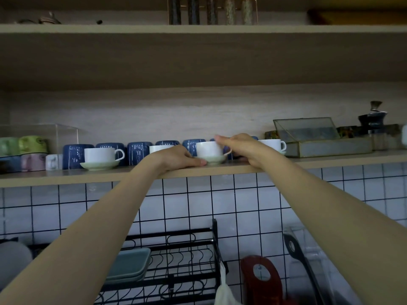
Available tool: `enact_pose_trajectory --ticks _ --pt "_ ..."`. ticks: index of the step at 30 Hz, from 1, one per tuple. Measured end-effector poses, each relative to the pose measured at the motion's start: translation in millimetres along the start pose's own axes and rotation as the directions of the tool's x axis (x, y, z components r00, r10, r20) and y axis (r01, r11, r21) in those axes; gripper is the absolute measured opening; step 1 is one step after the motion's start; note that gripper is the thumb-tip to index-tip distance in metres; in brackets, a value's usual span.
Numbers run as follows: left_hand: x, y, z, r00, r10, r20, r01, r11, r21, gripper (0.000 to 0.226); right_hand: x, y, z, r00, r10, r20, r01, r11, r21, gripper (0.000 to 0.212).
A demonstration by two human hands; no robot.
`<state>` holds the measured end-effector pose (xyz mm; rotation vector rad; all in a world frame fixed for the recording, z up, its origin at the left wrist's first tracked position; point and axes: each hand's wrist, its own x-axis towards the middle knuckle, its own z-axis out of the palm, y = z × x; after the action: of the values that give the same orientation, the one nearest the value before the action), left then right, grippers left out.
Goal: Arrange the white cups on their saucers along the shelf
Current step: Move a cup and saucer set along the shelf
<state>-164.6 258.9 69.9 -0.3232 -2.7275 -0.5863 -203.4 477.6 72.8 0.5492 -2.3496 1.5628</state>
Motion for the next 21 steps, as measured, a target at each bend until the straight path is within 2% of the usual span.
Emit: enact_pose_trajectory --ticks 4,9,11,14,18,21 --pt "-1.7 1.4 -1.1 1.0 0.011 0.012 -0.011 1.0 0.014 0.058 0.0 3.3 -9.2 0.993 0.092 -0.077 -0.078 0.982 0.17 0.034" --pt "-1.7 1.4 -0.6 0.999 0.007 0.031 -0.007 1.0 0.017 0.06 -3.8 3.0 -9.0 0.994 0.063 -0.093 -0.049 0.988 0.147 0.017" --pt "-1.0 0.9 -0.5 1.0 0.008 0.028 -0.008 1.0 0.005 0.069 -4.8 2.1 -8.7 0.994 0.051 -0.093 -0.038 0.99 0.138 0.01" --pt "-0.4 0.6 -0.4 1.0 0.004 0.026 -0.004 1.0 -0.015 0.079 -4.4 2.4 -9.0 0.994 0.03 -0.101 -0.017 0.992 0.127 0.018" --pt "-1.2 1.5 -0.8 1.0 0.003 0.026 -0.004 1.0 0.002 0.062 -7.5 1.6 -6.4 0.994 0.012 -0.107 -0.005 0.998 0.064 0.009" --pt "-0.2 1.0 -0.5 1.0 0.005 0.03 -0.004 1.0 -0.009 0.071 -9.2 0.3 -4.6 0.995 0.003 -0.103 0.0 0.999 0.036 0.015"
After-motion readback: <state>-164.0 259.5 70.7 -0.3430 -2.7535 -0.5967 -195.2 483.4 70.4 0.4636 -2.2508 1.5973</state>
